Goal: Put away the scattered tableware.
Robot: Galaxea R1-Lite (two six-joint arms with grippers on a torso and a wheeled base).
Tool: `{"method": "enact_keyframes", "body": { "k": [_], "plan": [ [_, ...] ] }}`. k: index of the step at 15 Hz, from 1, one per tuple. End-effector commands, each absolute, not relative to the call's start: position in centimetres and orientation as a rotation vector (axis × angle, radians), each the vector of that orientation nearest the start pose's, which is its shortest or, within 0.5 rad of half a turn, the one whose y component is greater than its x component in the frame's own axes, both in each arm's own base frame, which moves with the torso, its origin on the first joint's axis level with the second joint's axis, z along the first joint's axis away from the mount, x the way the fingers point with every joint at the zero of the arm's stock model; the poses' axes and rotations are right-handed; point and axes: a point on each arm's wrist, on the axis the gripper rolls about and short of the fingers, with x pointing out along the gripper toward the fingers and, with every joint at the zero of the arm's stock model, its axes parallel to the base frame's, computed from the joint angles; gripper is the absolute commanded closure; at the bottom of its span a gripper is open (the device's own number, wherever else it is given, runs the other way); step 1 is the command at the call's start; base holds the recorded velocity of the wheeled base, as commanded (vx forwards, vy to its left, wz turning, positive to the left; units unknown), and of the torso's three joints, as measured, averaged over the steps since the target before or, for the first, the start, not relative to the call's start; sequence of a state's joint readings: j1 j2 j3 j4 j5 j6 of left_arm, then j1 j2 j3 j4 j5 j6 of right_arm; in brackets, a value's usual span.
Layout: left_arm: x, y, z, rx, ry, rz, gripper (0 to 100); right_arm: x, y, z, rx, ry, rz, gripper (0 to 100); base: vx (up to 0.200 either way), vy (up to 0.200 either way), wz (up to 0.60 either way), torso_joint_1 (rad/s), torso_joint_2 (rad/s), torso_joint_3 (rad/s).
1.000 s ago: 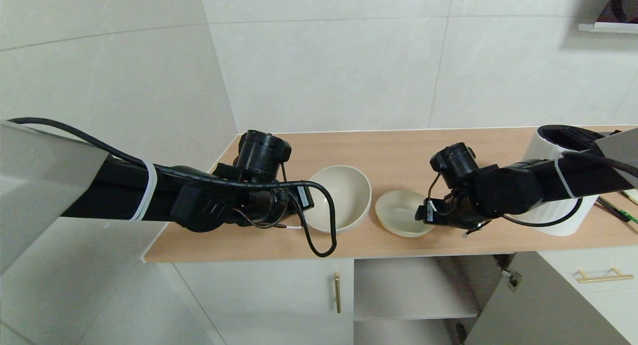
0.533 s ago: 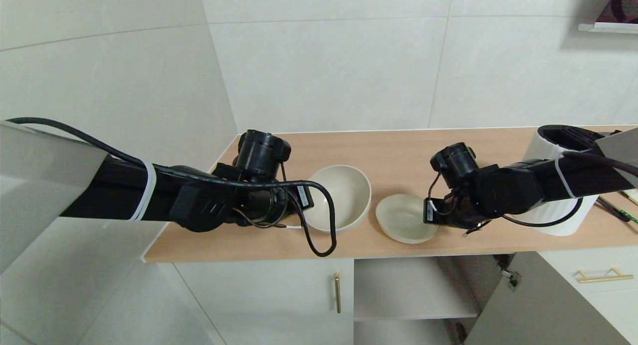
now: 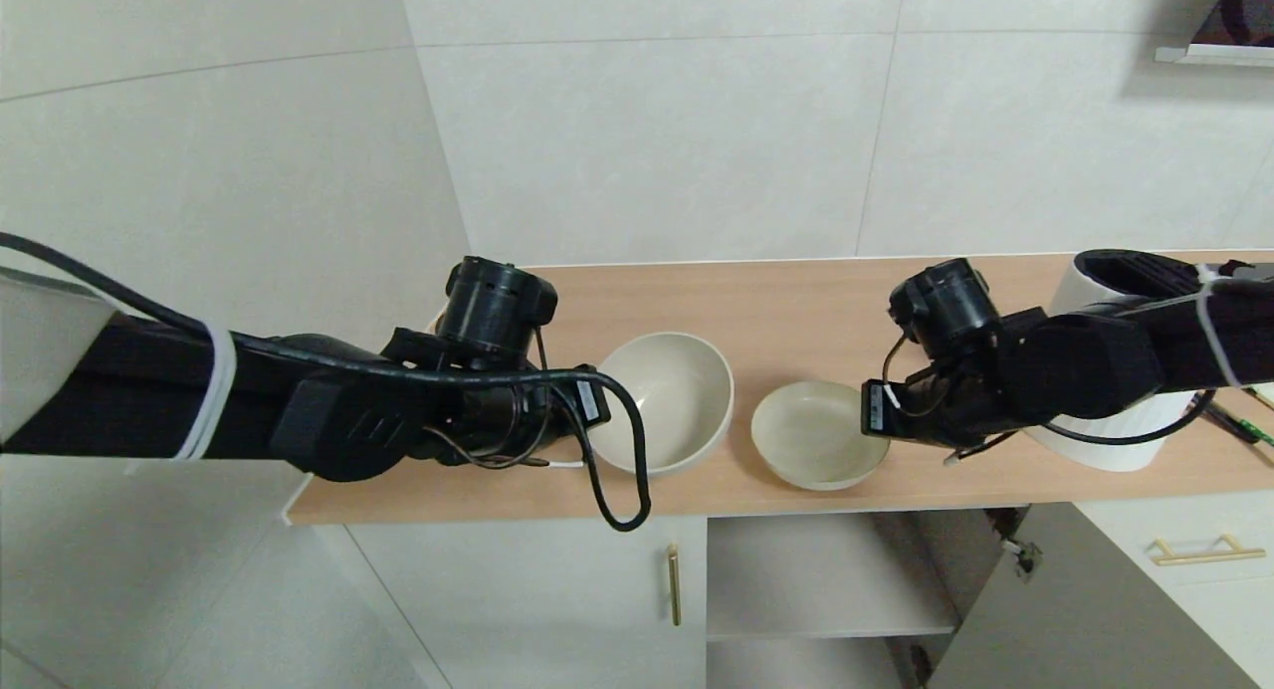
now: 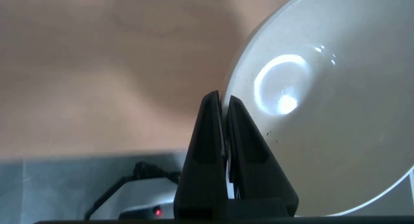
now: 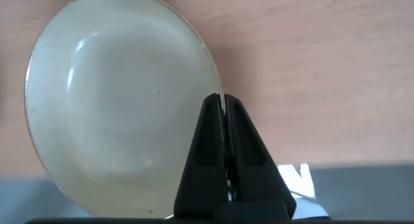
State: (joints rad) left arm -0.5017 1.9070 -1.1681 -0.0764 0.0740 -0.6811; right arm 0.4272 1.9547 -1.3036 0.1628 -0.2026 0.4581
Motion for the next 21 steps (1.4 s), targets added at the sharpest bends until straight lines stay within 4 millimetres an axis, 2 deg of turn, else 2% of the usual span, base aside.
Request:
{"method": "enact_keyframes", "body": {
  "k": [1, 3, 6, 9, 13, 17, 21],
  "plan": [
    [29.5, -16.0, 17.7, -0.471, 0.71, -0.193, 100, 28.8, 12.9, 19.8, 0.237, 0.757, 0.153, 100, 0.0, 0.0, 0.0, 0.0, 0.0, 0.0],
    [27.8, -15.1, 18.8, -0.472, 0.69, -0.202, 100, 25.6, 11.7, 21.8, 0.249, 0.727, 0.25, 100, 0.0, 0.0, 0.0, 0.0, 0.0, 0.0],
    [24.8, -13.5, 19.2, -0.408, 0.679, -0.234, 100, 23.0, 10.5, 21.0, 0.187, 0.77, 0.263, 100, 0.0, 0.0, 0.0, 0.0, 0.0, 0.0],
    [24.1, -13.1, 19.5, -0.388, 0.669, -0.246, 100, 21.6, 9.9, 20.3, 0.178, 0.783, 0.26, 100, 0.0, 0.0, 0.0, 0.0, 0.0, 0.0],
    [24.2, -14.0, 18.4, -0.367, 0.71, -0.255, 100, 20.6, 9.5, 20.4, 0.172, 0.761, 0.265, 100, 0.0, 0.0, 0.0, 0.0, 0.0, 0.0],
    [24.2, -14.2, 18.0, -0.361, 0.721, -0.258, 100, 20.6, 9.5, 20.2, 0.156, 0.768, 0.267, 100, 0.0, 0.0, 0.0, 0.0, 0.0, 0.0],
    [24.4, -14.5, 17.6, -0.353, 0.738, -0.258, 100, 20.7, 9.5, 20.0, 0.155, 0.775, 0.263, 100, -0.15, 0.0, 0.0, 0.001, 0.0, 0.001]
  ]
}}
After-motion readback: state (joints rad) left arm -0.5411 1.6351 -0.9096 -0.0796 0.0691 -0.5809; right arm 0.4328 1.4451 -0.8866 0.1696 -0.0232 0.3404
